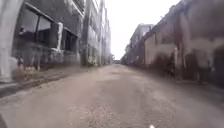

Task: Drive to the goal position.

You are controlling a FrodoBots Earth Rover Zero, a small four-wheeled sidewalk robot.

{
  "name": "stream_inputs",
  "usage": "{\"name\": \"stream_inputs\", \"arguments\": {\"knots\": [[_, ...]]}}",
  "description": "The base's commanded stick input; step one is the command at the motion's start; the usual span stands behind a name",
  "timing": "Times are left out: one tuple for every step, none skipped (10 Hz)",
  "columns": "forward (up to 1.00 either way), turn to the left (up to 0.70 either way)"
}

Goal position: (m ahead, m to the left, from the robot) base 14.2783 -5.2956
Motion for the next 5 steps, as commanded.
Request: {"name": "stream_inputs", "arguments": {"knots": [[0.5, 0.0], [0.5, 0.0], [0.5, 0.0], [0.5, 0.0], [0.5, 0.0]]}}
